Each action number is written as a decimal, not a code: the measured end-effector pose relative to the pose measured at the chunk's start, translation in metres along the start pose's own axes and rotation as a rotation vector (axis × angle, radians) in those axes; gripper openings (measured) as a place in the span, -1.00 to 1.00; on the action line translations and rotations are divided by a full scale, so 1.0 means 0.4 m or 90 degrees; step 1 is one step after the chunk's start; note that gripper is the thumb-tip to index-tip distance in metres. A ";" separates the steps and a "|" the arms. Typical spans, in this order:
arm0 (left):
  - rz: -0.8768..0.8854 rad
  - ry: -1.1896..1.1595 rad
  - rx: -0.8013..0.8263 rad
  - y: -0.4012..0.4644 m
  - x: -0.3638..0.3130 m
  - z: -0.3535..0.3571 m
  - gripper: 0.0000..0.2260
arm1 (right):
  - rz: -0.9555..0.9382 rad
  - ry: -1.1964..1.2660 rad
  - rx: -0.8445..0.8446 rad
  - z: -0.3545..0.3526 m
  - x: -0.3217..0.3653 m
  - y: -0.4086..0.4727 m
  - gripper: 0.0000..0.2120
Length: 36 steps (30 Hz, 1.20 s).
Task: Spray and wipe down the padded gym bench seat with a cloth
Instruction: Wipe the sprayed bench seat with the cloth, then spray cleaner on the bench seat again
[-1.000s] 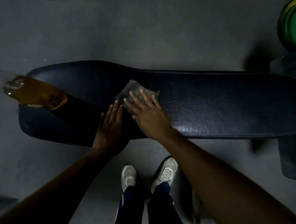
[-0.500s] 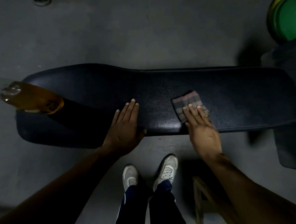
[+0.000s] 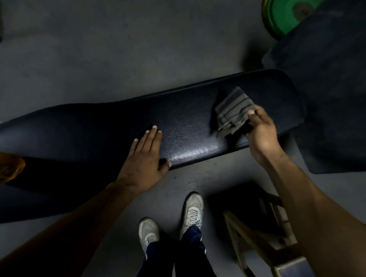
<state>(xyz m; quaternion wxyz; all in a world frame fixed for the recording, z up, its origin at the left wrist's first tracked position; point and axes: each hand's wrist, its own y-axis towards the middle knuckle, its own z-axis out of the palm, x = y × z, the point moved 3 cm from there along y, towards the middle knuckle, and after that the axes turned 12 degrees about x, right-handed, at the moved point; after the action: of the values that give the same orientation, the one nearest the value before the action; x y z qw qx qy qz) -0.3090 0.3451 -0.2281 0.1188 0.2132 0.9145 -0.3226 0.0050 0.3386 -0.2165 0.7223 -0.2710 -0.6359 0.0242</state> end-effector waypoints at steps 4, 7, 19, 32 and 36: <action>0.008 0.007 0.006 0.037 -0.038 -0.002 -0.19 | 0.108 -0.038 -0.090 -0.067 -0.033 0.012 -0.81; 0.013 0.024 0.015 0.051 -0.048 0.003 -0.19 | 0.113 -0.079 -0.114 -0.091 -0.054 0.002 -0.69; -0.025 0.003 0.029 0.003 0.010 0.010 -0.19 | 0.117 -0.264 -0.152 0.033 -0.121 -0.142 -0.54; -0.142 -0.101 -0.053 -0.229 0.245 -0.020 -0.17 | 0.021 -0.355 0.173 0.540 -0.065 -0.214 -0.53; -0.177 -0.120 -0.093 -0.346 0.329 -0.033 -0.18 | -0.007 -0.383 0.252 0.708 -0.035 -0.245 -0.51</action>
<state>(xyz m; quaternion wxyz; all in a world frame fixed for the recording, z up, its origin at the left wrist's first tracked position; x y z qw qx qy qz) -0.4908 0.2977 -0.1900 0.1735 0.0445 0.9409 -0.2875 -0.2918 0.3520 -0.1753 0.5414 -0.1032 -0.8044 0.2218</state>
